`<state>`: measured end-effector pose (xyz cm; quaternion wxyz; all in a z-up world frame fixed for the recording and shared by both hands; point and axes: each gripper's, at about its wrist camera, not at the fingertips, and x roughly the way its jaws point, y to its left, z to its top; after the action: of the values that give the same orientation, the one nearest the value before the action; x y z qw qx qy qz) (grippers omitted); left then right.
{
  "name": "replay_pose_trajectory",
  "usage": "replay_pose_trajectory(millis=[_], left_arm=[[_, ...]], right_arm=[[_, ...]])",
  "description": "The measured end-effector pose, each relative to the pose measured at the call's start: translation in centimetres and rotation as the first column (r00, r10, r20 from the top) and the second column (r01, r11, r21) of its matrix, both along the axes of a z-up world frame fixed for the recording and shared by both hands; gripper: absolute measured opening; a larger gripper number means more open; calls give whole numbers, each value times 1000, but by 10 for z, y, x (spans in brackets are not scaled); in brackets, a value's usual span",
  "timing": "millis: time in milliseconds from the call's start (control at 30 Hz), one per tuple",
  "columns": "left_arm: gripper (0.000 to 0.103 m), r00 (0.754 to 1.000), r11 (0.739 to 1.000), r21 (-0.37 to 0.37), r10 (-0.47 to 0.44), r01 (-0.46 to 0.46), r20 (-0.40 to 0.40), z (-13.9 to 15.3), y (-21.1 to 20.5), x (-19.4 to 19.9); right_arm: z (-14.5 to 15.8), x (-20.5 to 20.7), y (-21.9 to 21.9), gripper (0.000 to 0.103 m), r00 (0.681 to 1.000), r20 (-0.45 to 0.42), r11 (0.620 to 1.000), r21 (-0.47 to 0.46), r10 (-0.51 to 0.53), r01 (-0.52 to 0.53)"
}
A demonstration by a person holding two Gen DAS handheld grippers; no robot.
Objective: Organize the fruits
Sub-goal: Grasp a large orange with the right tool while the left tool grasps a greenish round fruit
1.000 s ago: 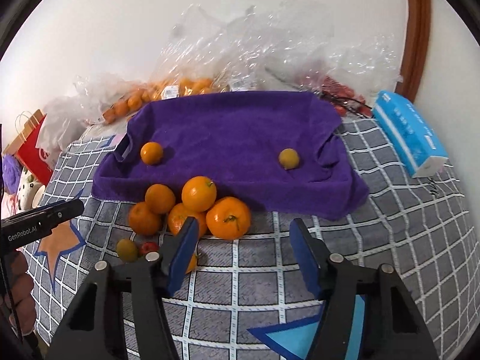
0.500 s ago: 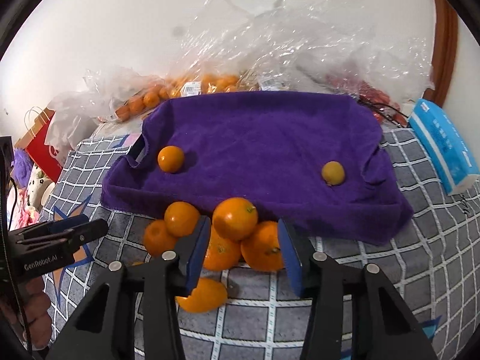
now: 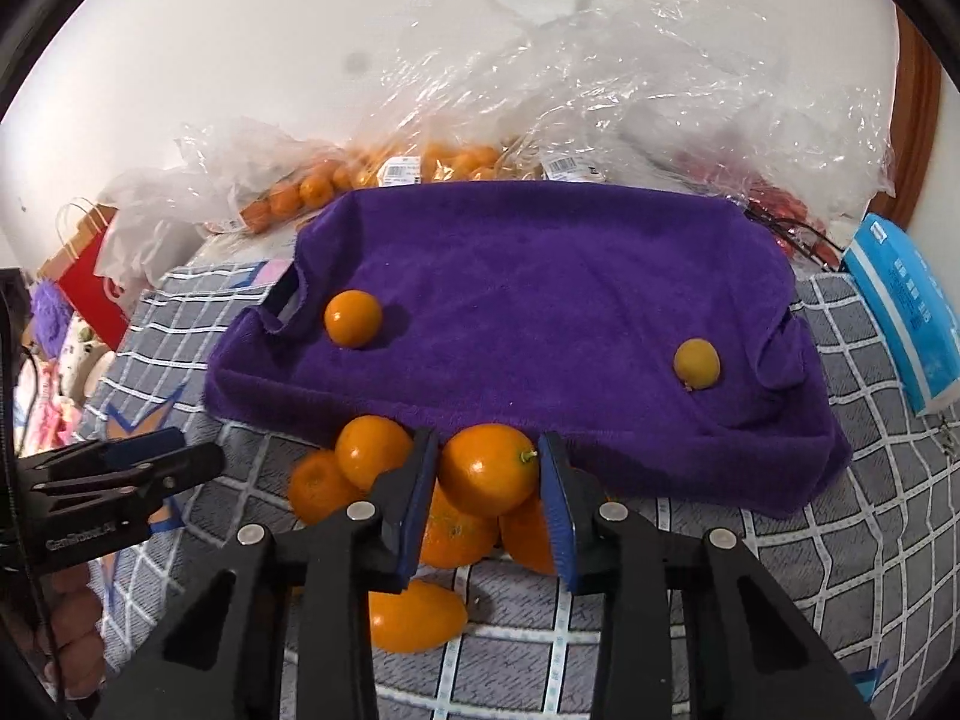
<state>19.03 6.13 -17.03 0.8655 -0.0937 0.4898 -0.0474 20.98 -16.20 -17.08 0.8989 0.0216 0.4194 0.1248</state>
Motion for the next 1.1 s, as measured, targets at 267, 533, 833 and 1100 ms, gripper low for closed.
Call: replay_pose_trajectory(millis=[267,533,833,1100], left_arm=[[52,998,997,-39,-66,66,7,3,-24,-12],[51,990,990,-38,-139,138,-20,-5,-52,-19],[27,985,985,-24,-169,168,-46,-12,-63,-23],[28,982,984,-18,-178,178,-57,-19,-71,-22]], right_arm=[[10,-35,-31,34,999,30,999,-11,-44,44],[-20,-55,-61,34,996,-37,996,-18,-86,86],[-35,-63,-70,34,994,-47,995,13,-95,96],[-45,-63,-65,34,995,-72,998,-3,-69,69]])
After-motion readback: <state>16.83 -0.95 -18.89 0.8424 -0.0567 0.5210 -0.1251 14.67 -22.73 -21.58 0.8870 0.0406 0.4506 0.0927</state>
